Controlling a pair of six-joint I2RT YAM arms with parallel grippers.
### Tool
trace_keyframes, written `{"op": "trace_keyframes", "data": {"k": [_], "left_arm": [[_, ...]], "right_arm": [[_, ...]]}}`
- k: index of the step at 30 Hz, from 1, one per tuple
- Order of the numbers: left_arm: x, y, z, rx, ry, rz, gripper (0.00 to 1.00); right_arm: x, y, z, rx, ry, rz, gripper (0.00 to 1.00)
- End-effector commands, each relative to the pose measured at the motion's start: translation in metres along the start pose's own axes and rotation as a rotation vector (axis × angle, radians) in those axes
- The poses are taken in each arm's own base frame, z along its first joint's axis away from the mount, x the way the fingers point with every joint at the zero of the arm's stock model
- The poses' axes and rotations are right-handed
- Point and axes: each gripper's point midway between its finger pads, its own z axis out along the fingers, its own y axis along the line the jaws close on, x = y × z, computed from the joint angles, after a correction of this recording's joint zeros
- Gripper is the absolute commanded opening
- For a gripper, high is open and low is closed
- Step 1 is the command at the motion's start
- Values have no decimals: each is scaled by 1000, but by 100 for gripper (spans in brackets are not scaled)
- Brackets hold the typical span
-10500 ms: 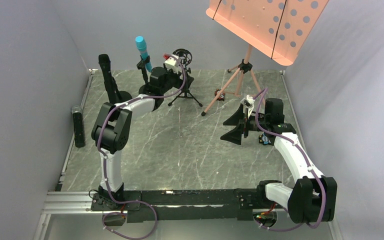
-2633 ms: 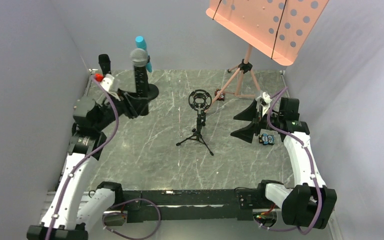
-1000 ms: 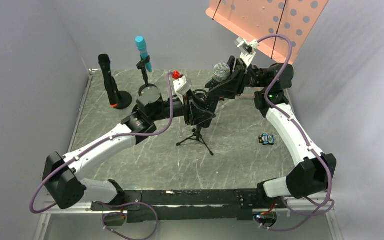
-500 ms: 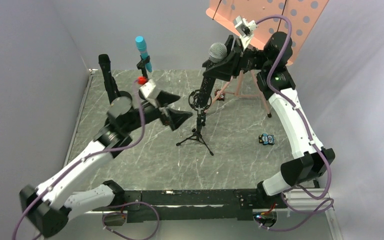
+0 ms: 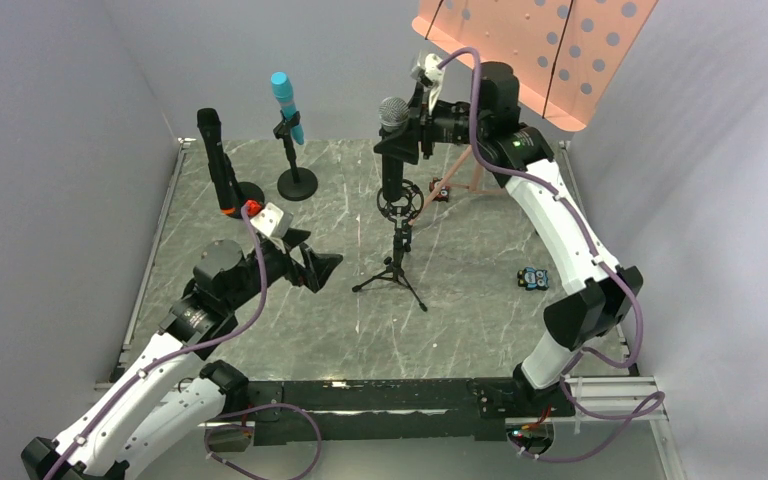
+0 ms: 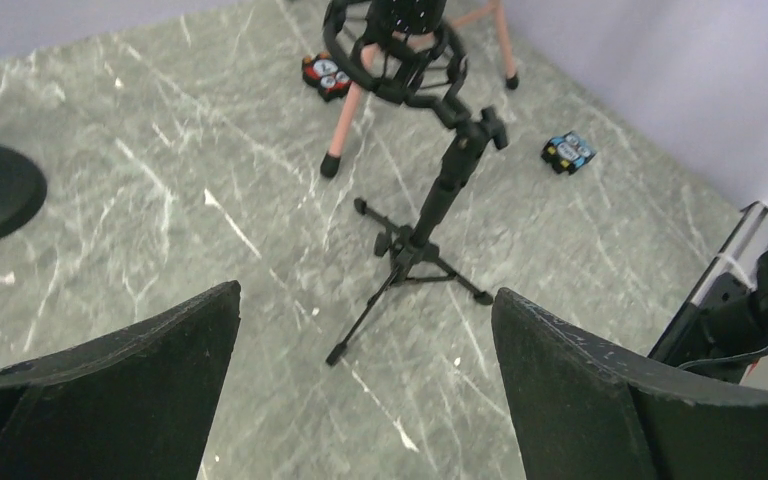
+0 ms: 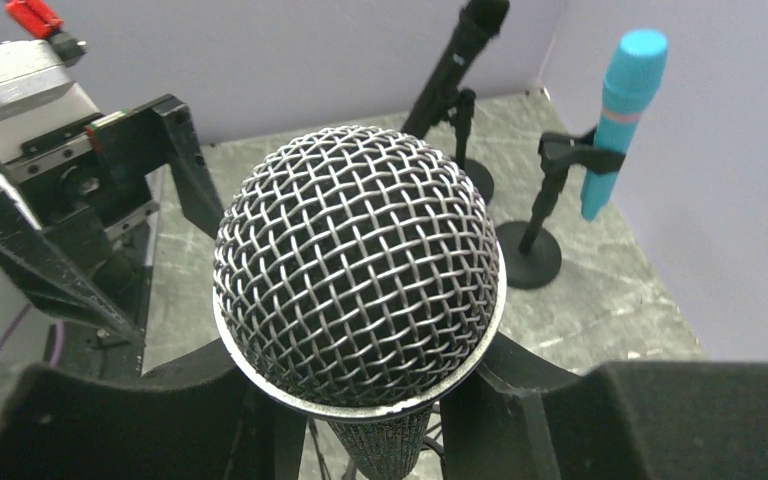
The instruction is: Attach the microphones to the stand
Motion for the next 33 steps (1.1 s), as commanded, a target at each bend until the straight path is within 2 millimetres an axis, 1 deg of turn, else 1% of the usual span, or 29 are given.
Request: {"op": "trace_keyframes", "data": {"k": [1,7,9,13,18,20,25,29,33], "left_arm": [[-4,9,-5,-55,-25,-8,99],[-5,12,-1,-66,-3,9,99],[-4,11,0,-63,4,8,99],[-3,11,0,-61,3,1,99],[0,12,-1,-64,3,-4,99],[0,11,0,-61,4,-7,99],[-2,8,2,-44,1,-13,99],[-1,7,3,-37,5,-18,99],[0,5,5,-27,6,-30,99]], "right_arm": [[-11,-12,-7,81,0,-100,0],[0,-19,-8,116,18,-101,0],[7,-20,-6,110,23,-85,0],[10,-13,-5,81,16,-62,0],[14,-5,-9,70,13,-57,0],[19,-5,-10,76,20,-63,0],[43,1,-9,35,32,-82,0],[52,11,-11,-28,16,-87,1],[64,16,-14,-52,17,-83,1]]}}
